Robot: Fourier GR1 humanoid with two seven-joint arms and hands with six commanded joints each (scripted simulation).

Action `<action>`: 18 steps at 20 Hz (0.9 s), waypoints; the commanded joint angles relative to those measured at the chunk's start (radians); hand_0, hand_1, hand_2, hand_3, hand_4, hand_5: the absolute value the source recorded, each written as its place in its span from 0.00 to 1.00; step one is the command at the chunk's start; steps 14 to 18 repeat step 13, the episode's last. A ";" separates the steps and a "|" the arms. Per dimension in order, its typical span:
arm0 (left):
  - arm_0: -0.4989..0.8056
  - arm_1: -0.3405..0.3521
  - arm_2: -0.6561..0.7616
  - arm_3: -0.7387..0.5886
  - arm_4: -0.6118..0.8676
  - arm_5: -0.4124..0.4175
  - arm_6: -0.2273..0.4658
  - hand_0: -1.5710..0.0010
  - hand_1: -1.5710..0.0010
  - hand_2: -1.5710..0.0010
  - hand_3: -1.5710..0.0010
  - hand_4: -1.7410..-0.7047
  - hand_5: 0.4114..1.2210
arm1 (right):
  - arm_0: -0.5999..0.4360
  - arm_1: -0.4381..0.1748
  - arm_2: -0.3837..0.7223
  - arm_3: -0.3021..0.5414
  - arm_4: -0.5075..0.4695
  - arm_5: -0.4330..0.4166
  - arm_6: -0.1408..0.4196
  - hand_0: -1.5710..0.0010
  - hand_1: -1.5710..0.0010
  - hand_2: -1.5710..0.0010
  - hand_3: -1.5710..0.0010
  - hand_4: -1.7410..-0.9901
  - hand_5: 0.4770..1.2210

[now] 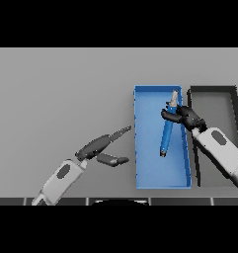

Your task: Pick up the blue pipe and place it into the blue bin.

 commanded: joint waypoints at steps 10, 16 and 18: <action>0.004 0.010 0.000 0.008 -0.008 0.000 0.009 1.00 1.00 1.00 1.00 0.88 0.07 | 0.003 0.001 0.023 0.005 0.031 -0.018 -0.027 0.99 0.99 0.99 0.99 0.74 0.40; 0.036 0.033 0.002 0.004 -0.009 -0.009 -0.048 1.00 1.00 1.00 1.00 0.88 0.08 | 0.000 -0.002 0.022 -0.005 0.018 -0.010 -0.011 0.99 0.99 0.99 0.99 0.74 0.39; 0.036 0.033 0.002 0.004 -0.009 -0.009 -0.048 1.00 1.00 1.00 1.00 0.88 0.08 | 0.000 -0.002 0.022 -0.005 0.018 -0.010 -0.011 0.99 0.99 0.99 0.99 0.74 0.39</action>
